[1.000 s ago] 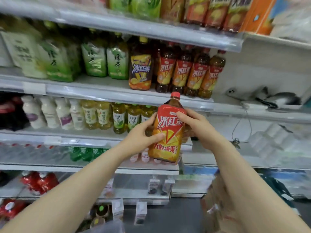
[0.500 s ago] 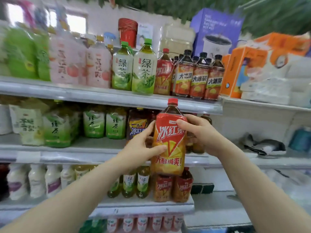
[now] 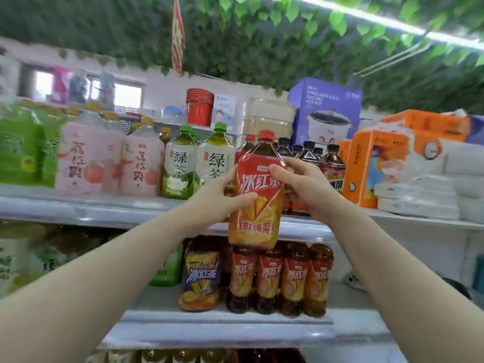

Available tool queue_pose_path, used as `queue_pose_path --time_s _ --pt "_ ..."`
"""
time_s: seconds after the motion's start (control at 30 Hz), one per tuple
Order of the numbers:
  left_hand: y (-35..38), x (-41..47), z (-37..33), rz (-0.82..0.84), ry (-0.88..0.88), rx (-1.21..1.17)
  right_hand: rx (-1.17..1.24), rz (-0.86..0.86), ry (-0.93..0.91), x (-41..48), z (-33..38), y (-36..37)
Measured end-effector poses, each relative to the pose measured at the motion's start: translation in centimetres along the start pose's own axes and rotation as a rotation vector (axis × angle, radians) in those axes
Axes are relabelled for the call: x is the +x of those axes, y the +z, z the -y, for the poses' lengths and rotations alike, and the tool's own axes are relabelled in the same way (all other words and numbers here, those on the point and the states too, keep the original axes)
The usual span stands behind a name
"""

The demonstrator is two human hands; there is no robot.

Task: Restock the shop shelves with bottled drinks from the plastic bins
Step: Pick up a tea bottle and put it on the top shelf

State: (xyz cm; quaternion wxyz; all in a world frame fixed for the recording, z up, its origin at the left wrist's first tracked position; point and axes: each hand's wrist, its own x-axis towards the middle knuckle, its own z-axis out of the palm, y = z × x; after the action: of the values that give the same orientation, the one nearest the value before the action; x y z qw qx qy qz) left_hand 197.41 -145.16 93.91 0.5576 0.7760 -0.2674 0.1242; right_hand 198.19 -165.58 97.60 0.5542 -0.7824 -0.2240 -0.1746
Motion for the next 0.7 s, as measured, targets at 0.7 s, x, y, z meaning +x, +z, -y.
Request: queue_pose_path --time_s 0.7 --pt "0.0 8.1 0.8 -0.477 0.167 0.437 -0.087 0.102 -0.248 8.4 -1.8 -2.2"
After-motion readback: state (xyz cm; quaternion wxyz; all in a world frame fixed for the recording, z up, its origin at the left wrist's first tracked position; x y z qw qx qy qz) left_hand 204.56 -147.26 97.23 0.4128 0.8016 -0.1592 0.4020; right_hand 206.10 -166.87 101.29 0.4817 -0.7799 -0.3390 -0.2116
